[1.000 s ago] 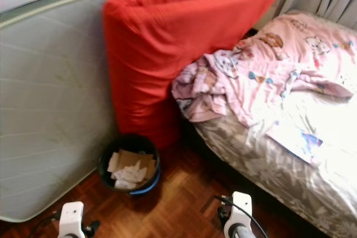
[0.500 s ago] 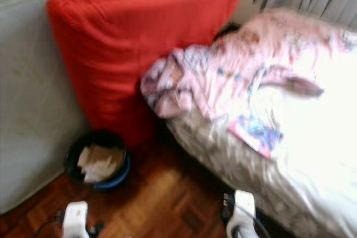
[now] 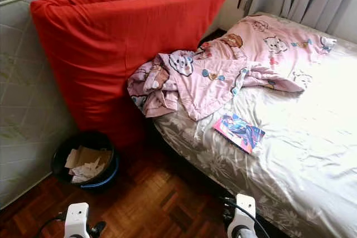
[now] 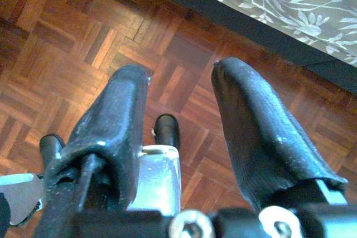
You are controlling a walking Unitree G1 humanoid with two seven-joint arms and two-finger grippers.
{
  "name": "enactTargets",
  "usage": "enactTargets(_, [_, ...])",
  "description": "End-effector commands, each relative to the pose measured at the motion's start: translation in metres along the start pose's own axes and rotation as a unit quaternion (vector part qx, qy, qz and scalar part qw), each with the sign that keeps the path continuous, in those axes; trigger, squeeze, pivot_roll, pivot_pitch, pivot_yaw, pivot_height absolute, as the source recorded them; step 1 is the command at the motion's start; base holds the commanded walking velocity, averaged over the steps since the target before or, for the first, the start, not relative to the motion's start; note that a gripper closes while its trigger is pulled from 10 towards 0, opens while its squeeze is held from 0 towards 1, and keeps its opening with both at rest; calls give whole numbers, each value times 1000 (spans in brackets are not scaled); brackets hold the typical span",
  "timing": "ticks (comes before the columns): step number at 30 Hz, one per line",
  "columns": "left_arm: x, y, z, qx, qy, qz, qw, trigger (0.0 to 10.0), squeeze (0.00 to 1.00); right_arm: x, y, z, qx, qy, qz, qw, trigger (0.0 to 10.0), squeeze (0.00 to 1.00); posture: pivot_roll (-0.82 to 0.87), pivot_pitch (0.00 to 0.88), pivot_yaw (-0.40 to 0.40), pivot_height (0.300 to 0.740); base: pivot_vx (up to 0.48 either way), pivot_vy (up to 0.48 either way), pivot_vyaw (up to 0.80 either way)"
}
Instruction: Clean up the room
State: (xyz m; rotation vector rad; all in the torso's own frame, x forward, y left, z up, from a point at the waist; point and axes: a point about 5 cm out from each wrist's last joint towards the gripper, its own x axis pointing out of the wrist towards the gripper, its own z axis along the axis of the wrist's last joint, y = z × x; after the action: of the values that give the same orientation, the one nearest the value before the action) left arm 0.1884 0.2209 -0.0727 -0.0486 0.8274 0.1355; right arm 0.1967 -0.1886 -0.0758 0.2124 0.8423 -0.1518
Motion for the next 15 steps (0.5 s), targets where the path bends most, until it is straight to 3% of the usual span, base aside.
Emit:
enactTargets(1, [7,-2,17,39,26,-2,999,10000,0,8,-7,41,-35,8,11,999,10000,0,64,9,-22,740,0,0,0])
enactTargets(11, [6,-3,15,36,25,-4,999,10000,0,7,-8,39,-31,12,8,999,10000,0,62,0,-22,740,0,0,0])
enactTargets(15, [6,-3,15,37,25,-5,999,10000,0,7,-8,38,-32,14,9,999,10000,0,61,0,-21,740,0,0,-786])
